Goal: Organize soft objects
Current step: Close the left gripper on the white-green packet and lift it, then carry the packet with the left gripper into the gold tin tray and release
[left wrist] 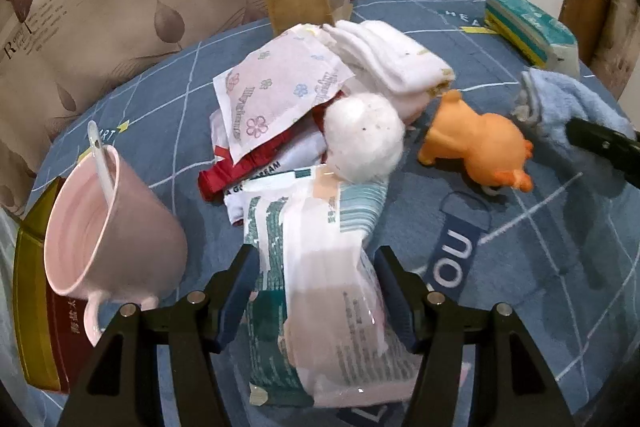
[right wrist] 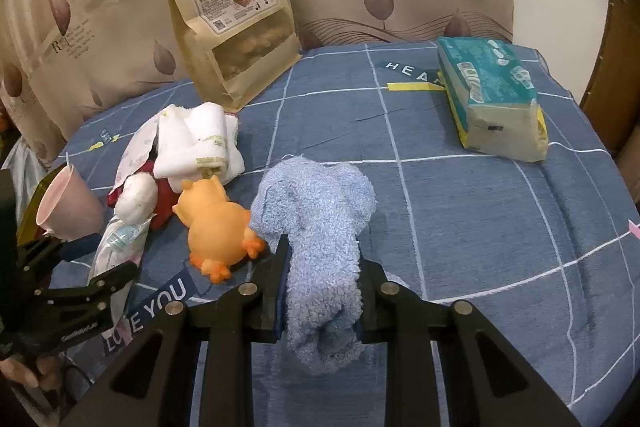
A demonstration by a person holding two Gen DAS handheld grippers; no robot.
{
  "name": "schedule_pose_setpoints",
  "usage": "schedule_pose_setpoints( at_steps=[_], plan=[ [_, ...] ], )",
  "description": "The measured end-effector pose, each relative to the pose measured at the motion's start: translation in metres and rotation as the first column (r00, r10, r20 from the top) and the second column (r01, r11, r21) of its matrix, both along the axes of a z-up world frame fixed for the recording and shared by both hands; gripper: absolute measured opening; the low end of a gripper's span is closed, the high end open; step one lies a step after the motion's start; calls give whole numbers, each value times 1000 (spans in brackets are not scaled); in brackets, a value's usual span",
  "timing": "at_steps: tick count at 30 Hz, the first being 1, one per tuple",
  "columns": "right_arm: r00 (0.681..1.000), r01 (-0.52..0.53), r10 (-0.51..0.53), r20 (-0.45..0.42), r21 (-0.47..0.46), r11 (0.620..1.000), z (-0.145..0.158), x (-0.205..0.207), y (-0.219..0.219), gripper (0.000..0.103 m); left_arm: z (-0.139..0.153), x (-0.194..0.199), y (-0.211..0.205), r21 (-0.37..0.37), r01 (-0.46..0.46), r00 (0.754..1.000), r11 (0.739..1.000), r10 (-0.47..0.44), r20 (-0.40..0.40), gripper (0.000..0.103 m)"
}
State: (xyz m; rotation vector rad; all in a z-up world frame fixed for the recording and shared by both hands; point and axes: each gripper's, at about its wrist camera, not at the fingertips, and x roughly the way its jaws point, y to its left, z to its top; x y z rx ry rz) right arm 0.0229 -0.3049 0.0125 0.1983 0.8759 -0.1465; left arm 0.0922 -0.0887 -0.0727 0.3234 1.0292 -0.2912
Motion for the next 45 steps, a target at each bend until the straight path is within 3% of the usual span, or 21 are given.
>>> schedule_pose_setpoints(
  at_steps=[2, 4, 8, 21, 30, 37, 45],
  plan=[
    [1000, -1, 1, 4, 4, 1000, 1, 0, -1, 22, -2, 7, 2, -5, -10, 1000, 1000, 10, -5, 61],
    [1000, -1, 1, 5, 8, 1000, 2, -1, -1, 22, -3, 11, 3, -4, -21, 1000, 1000, 21, 0, 51],
    [1000, 3, -3, 13, 13, 1000, 4, -2, -2, 22, -1, 9, 2, 20, -19, 1000, 1000, 18, 17, 42],
    [1000, 8, -9, 22, 19, 1000, 6, -3, -5, 22, 30, -13, 16, -70, 4, 1000, 998, -5, -28, 40],
    [1000, 13, -13, 16, 10, 1000, 4, -1, -6, 22, 68, -16, 37, -107, -29, 999, 994, 31, 22, 40],
    [999, 36, -36, -1, 2, 999, -3, -1, -10, 22, 97, -2, 80, -95, -115, 988, 989, 124, 95, 40],
    [998, 54, -55, -19, -19, 998, -9, 2, -10, 22, 118, 19, 162, -30, -283, 944, 959, 284, 166, 40]
  ],
)
